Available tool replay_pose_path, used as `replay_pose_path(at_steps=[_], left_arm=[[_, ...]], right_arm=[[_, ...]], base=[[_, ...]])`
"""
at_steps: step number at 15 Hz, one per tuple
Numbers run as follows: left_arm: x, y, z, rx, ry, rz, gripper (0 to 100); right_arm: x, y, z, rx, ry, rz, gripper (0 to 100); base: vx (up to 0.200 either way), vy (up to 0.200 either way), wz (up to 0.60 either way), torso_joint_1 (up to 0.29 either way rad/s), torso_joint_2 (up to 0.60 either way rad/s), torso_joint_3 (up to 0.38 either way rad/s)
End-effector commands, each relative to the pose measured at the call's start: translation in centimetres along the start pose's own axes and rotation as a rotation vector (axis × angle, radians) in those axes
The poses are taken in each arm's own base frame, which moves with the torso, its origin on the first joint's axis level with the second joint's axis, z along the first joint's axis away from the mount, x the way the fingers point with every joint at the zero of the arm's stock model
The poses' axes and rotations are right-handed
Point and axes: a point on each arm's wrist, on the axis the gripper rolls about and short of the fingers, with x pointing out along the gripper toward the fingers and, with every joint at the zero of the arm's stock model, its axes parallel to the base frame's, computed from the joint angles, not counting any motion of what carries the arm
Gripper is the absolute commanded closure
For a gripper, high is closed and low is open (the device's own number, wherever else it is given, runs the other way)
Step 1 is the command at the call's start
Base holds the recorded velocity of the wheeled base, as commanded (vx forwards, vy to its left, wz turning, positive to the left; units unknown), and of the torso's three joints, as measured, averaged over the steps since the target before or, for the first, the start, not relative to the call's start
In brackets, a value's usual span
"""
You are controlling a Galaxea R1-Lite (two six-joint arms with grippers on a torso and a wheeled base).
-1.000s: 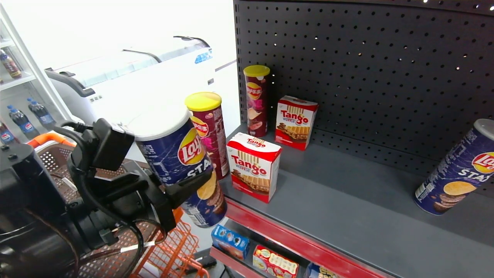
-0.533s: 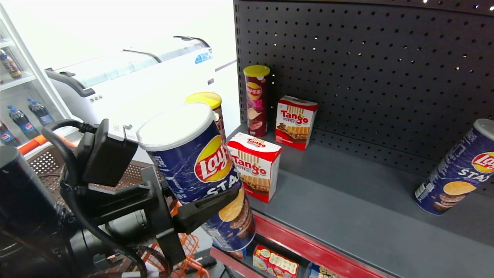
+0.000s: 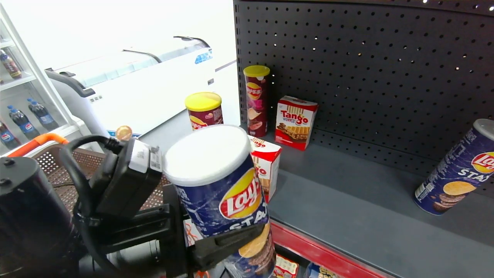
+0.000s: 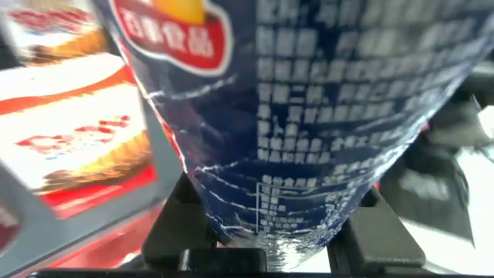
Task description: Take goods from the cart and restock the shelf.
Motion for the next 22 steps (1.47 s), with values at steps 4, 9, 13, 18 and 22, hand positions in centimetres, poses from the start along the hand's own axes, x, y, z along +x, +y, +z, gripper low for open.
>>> replay_pose_path(at_steps=[4, 9, 13, 18, 22], left_arm=[[0.8, 0.18, -0.7, 0.026, 0.056, -0.045, 100], [0.94, 0.34, -0.65, 0.027, 0.055, -0.042, 100], [0.91, 0.33, -0.73, 0.024, 0.057, -0.042, 100], [0.87, 0.35, -0.81, 0.02, 0.06, -0.041, 100], [0.79, 0.32, -0.93, 0.018, 0.063, -0.039, 100]], right_arm=[[0.0, 0.0, 0.0, 0.0, 0.0, 0.001, 0], [0.0, 0.0, 0.0, -0.002, 0.0, 0.001, 0], [0.0, 0.0, 0.0, -0.002, 0.0, 0.001, 0], [0.0, 0.0, 0.0, -0.002, 0.0, 0.001, 0], [0.0, 0.0, 0.0, 0.0, 0.0, 0.001, 0]], base=[[0.0, 0.0, 0.0, 0.0, 0.0, 0.0], [0.0, 0.0, -0.12, 0.0, 0.0, 0.0], [0.0, 0.0, -0.6, 0.002, 0.01, 0.001], [0.0, 0.0, -0.6, 0.005, 0.01, 0.001], [0.0, 0.0, -0.3, 0.0, 0.0, 0.0]])
